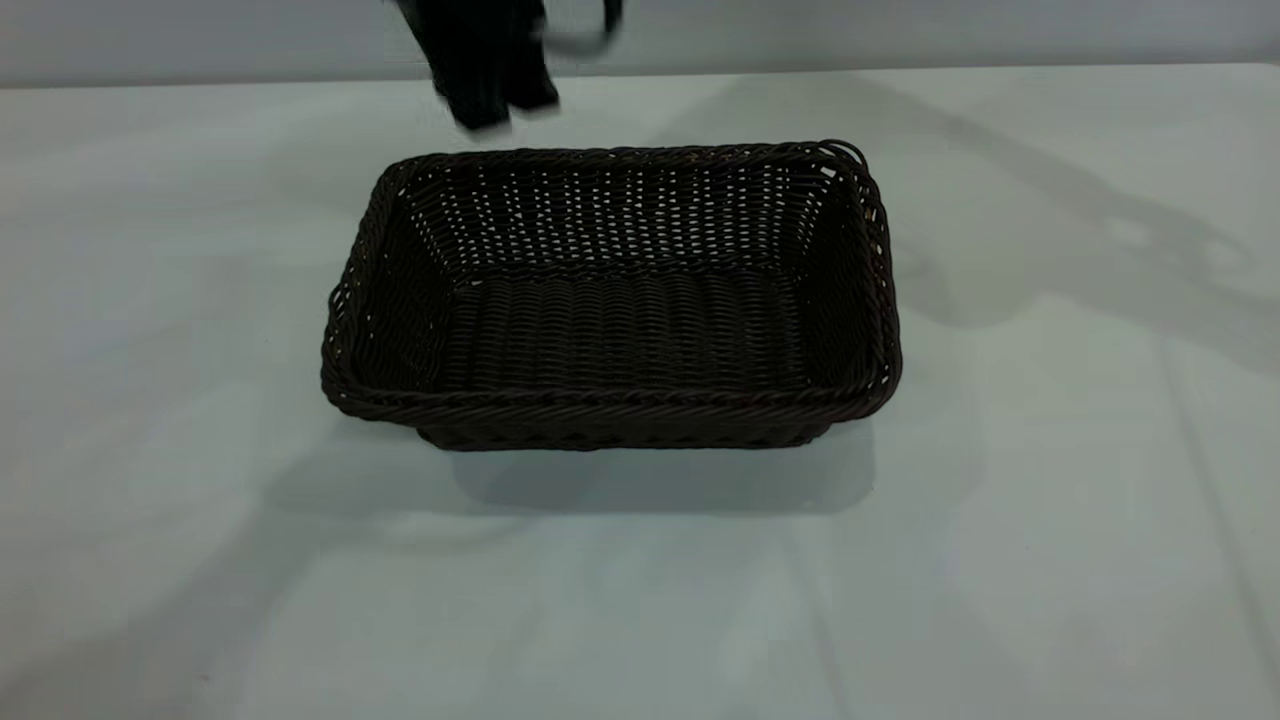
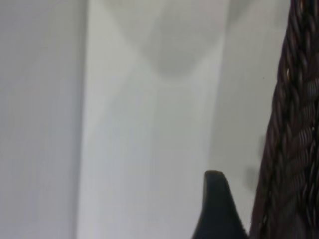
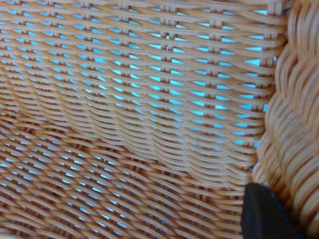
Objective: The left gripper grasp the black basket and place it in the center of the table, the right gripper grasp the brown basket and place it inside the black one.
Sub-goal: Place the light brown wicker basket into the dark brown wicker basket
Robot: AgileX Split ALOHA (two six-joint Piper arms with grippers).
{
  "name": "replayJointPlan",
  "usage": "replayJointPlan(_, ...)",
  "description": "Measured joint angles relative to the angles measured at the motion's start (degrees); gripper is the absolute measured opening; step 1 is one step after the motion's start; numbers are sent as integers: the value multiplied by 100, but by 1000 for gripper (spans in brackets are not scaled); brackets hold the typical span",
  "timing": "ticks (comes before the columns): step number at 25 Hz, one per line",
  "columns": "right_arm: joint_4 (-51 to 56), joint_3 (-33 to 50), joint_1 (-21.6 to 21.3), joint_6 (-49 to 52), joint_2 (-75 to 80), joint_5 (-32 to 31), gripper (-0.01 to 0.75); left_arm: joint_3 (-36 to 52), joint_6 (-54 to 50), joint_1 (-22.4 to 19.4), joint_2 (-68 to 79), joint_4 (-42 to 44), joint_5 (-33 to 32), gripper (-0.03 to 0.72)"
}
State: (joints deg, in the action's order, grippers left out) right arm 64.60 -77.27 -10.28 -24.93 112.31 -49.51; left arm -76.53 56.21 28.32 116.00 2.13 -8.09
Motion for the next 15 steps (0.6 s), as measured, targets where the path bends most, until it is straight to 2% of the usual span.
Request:
replayJointPlan(3,-400,0,135,6,35,-79,89,0,-131,-65,-857,0,-225,447)
replayJointPlan(6,-676,0,471,34,160,-227,90,0,-467,-137,-1684,0,-257,447)
replayJointPlan(15,-1531,-111,2171,214,907,-319,91,7,-1282,-155,-3350,0,-72,447)
